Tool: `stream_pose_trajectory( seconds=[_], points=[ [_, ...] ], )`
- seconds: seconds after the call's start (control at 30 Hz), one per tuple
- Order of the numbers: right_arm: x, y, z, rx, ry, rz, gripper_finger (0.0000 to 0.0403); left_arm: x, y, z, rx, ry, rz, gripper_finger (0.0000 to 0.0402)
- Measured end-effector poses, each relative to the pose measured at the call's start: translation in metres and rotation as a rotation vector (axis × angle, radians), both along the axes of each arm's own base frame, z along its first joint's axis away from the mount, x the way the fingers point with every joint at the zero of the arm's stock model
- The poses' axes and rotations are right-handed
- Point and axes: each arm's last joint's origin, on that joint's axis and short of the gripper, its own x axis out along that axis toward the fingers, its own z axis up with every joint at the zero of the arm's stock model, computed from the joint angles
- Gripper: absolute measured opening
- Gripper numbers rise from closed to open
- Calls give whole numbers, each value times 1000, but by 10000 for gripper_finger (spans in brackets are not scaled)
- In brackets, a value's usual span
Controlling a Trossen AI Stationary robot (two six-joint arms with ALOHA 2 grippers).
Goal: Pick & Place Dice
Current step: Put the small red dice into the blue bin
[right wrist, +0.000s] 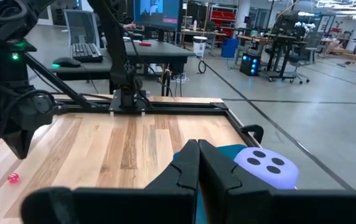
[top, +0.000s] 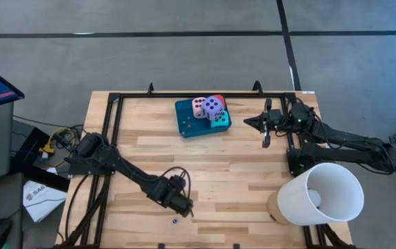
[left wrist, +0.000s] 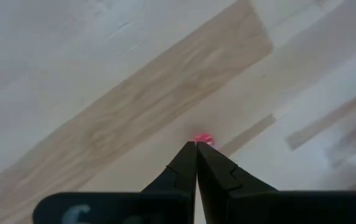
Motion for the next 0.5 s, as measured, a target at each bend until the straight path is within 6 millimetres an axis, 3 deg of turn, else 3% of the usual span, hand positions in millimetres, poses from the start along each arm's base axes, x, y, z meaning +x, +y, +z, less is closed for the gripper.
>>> stream_pose_trajectory(
  seconds=[0.5],
  points=[
    [0,0,0,0,1,2,0,-1,-12,-14,-84,-89,61,0]
  ],
)
